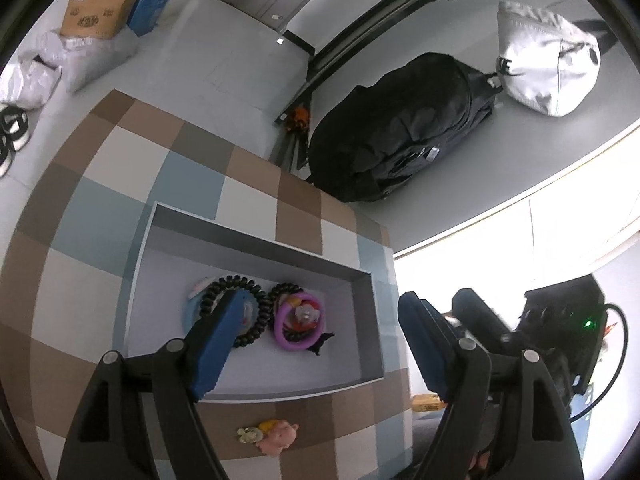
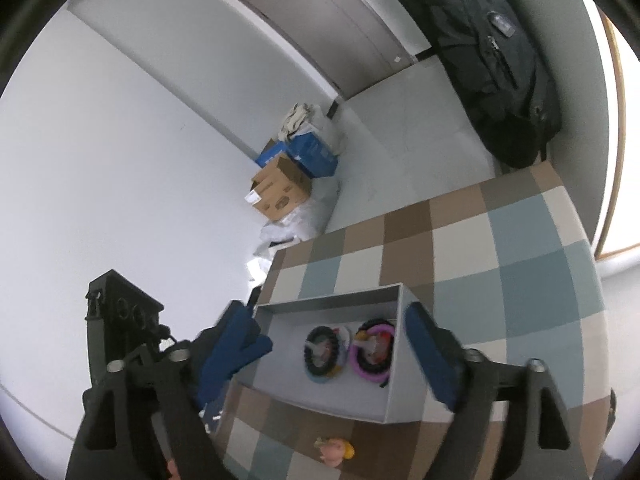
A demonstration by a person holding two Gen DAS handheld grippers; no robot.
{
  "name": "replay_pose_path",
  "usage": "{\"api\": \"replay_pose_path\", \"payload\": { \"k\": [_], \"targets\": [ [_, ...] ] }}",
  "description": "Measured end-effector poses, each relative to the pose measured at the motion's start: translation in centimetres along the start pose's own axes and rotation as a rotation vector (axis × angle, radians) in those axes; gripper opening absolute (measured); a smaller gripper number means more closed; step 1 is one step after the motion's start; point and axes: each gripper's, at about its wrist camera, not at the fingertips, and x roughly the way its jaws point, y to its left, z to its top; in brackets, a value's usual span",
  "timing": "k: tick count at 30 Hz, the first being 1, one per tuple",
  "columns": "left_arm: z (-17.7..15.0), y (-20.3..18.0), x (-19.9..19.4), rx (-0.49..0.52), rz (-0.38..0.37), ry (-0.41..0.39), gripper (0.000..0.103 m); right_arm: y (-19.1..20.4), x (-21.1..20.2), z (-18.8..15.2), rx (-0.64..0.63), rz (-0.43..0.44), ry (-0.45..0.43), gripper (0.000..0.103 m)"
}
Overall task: Organize jewelry
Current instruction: 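Withdraw the left gripper from the box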
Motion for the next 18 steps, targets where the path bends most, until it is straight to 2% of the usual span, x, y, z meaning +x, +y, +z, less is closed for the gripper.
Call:
{"api": "replay_pose_path", "payload": {
  "k": [9, 14, 18],
  "targets": [
    [-0.7, -0.3, -0.7, 0.054, 0.104, -0.046, 0.076, -0.5, -0.3, -0.5, -0.004, -0.024, 0.017, 0.094],
    [-0.9, -1.0, -1.3, 0.109, 0.162, -0.078, 0.076, -0.4, -0.8, -0.9, -0.014, -0.031, 0.009, 0.102],
    [-1.4, -1.5, -1.7, 0.157, 0.210, -0.109, 0.076, -0.3, -1.1, -1.3, -0.023, -0.046, 0.003, 0.103]
  ]
}}
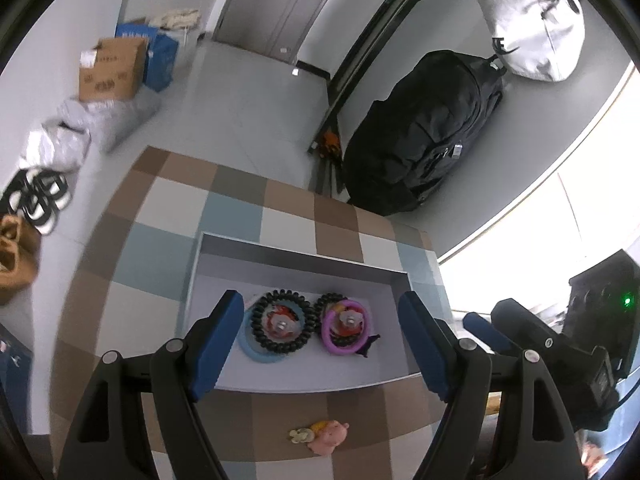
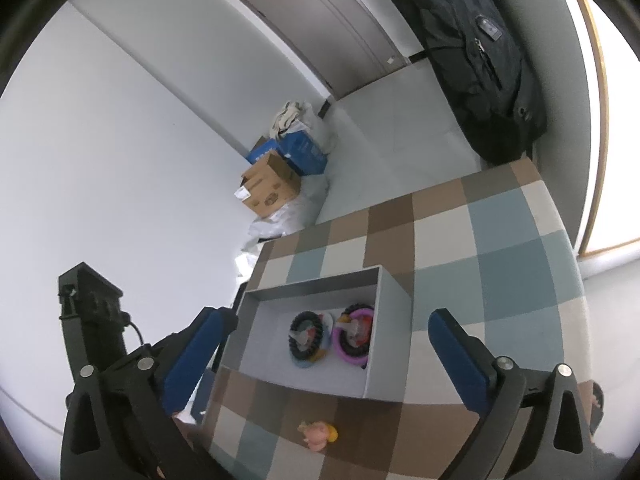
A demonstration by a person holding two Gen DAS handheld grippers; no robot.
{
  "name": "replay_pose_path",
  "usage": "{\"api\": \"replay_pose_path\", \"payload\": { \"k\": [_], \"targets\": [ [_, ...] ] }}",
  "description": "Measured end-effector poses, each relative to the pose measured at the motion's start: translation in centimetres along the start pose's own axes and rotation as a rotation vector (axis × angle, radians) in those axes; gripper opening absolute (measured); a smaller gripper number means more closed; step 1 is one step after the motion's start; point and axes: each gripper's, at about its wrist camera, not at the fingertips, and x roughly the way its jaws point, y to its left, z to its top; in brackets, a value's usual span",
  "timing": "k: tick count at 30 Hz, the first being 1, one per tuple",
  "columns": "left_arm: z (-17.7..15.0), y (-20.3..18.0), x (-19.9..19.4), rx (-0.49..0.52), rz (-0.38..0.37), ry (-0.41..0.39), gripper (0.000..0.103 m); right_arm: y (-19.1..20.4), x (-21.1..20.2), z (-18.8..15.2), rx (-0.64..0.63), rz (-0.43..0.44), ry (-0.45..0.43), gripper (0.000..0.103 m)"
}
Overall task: Organize jewelry
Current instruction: 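Withdraw the left gripper from the box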
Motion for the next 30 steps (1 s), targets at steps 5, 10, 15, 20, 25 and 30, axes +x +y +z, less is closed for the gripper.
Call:
{"api": "replay_pose_path", "payload": {
  "k": [5, 10, 15, 20, 25, 30],
  "targets": [
    [-0.8, 0.1, -0.4, 0.020, 0.029, -0.014, 0.076, 0.0, -0.1, -0.7, 0.012, -0.017, 0.022, 0.103],
    [-1.6, 0.4, -1.0, 0.038, 0.086, -0.018, 0.076, 0.1, -0.6, -1.8, -0.017, -0.058, 0.032, 0.103],
    [-2.6, 0.7, -1.8, 0.059, 0.140, -0.039, 0.077, 0.3, -1.0, -3.5, -0.050, -0.086, 0.077, 0.103],
    [-3.7, 0.8, -2.4, 0.081, 0.131, -0.041, 0.077, 0.6, -1.1, -4.7, -0.100, -0.122, 0.094, 0.103],
    [-4.8, 1.2, -2.4, 0.083, 0.127, -0.003, 0.087, 0.8, -0.4, -6.1, -0.121, -0.095, 0.165, 0.103],
    [-5.3, 1.6, -2.6, 0.079, 0.134, 0.019, 0.089, 2.0, 0.6, -7.4, -0.208, -0.104, 0.213, 0.103]
  ]
}}
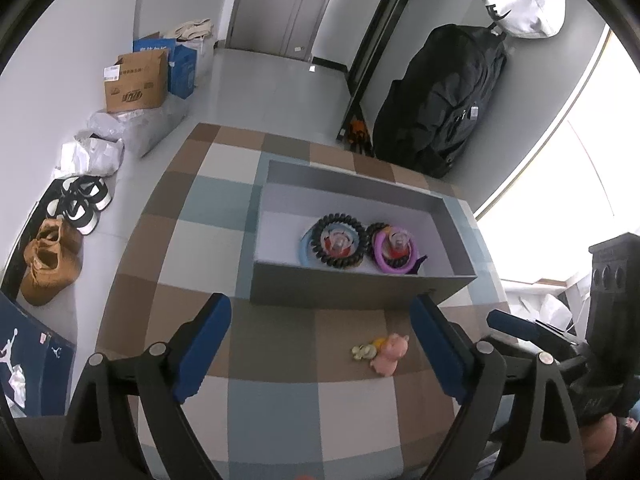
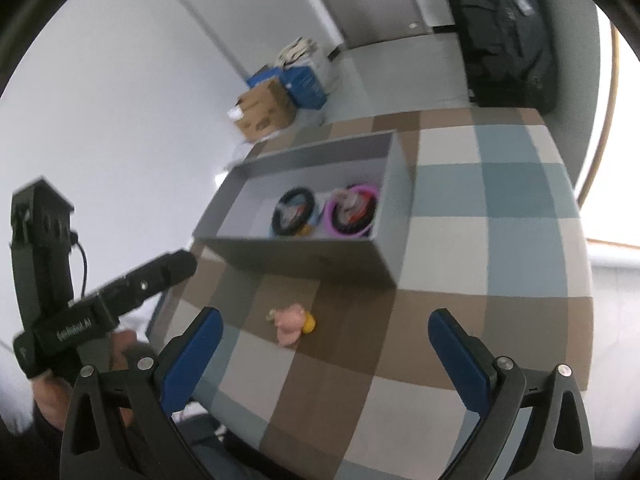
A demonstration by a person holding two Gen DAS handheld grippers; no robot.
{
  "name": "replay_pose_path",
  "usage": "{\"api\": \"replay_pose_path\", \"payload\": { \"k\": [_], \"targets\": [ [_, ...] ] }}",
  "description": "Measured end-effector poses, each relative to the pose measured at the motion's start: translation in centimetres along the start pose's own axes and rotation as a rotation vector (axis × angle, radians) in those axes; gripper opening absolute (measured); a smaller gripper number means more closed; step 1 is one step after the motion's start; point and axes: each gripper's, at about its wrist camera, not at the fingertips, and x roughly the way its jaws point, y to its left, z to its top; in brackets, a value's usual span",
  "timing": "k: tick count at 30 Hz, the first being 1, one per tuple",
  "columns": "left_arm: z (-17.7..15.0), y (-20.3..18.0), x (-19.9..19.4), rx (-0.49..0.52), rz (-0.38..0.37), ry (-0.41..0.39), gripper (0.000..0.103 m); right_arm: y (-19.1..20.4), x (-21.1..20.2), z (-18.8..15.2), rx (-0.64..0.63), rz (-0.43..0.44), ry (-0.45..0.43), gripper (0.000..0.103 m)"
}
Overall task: Organize jewelry
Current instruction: 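Withdraw the left gripper from the box, then grasp the pink doll figurine with the right gripper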
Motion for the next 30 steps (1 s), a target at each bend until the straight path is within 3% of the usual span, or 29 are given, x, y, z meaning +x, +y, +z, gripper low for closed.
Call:
{"api": "replay_pose_path", "payload": {
  "k": [5, 16, 18, 28, 30],
  "targets": [
    [-0.1, 1.0, -0.5, -0.047, -0.011, -0.005, 0.089, 1.2, 1.8, -0.8, -0.057, 0.015, 0.080, 0.102],
    [0.0, 3.0, -0.9, -0.118, -0.028, -0.001, 0.089, 3.7, 4.7, -1.3, -0.178, -0.044, 0.138, 0.081],
    [-0.1, 3.3, -0.9, -0.122, -0.031, 0.005, 0.089, 4.1, 5.3, -1.3, -0.195, -0.040, 0.147, 0.068],
    [-0.2, 4.4, -0.9, -0.156, -0.052, 0.031, 0.089, 4.5, 6.0, -1.1, -0.223, -0.070, 0.135, 0.042],
    [-0.2, 4.5, -0.8, -0.166, -0.066, 0.039, 0.089, 4.3, 6.1, -1.0, -0.215, -0.086, 0.137, 0.029]
  ]
}}
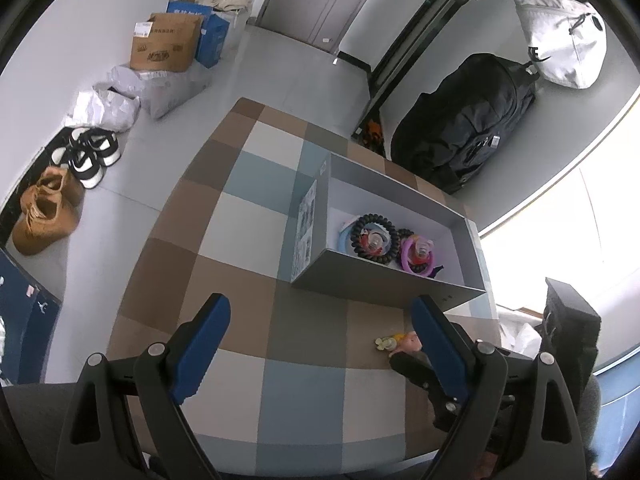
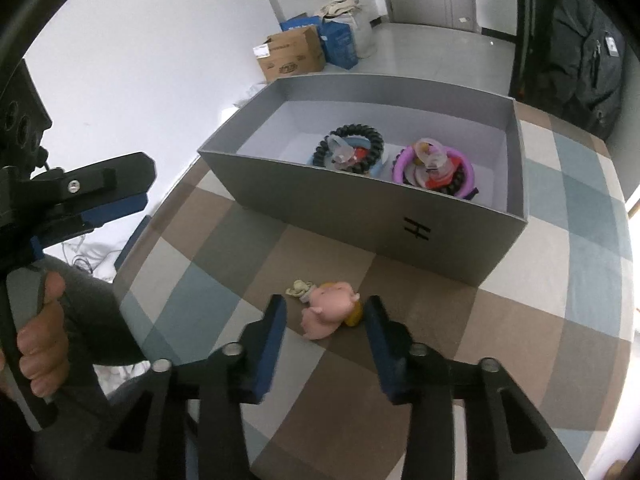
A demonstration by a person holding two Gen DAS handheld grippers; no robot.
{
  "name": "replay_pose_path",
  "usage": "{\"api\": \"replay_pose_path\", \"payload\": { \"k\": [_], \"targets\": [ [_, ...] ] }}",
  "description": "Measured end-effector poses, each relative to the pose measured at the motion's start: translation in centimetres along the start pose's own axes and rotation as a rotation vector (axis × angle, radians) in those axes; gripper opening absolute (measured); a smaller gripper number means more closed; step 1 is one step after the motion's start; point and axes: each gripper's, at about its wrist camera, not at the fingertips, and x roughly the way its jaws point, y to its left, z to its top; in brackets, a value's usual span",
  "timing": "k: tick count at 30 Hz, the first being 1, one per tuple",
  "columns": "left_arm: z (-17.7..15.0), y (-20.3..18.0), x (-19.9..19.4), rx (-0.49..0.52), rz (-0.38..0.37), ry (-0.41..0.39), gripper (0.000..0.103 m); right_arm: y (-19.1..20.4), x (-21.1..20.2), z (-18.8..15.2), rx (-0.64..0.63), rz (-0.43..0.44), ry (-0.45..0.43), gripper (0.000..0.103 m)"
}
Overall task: Organize jewelry
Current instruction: 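Grasp the pink doll figurine with the right gripper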
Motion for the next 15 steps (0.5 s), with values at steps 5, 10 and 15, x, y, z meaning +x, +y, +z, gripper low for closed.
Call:
{"api": "replay_pose_path", "payload": {
  "k": [5, 10, 15],
  "targets": [
    [-0.02, -0.31, 0.15, 0.011, -0.016, 0.009, 0.089, -0.26, -0.09, 0.06, 0.013, -0.004, 0.000, 0.027],
    [-0.08, -0.49, 0.26, 0.018, -0.015, 0.016, 0.089, -0.35, -0.16, 0.21, 0.010, -0.005, -0.002, 0.027],
    [-0.10, -0.63, 0.40, 0.022, -0.001, 0.019, 0.089, -0.21, -0.59, 0.16, 0.025, 0.002, -0.013, 0.027]
  ]
}}
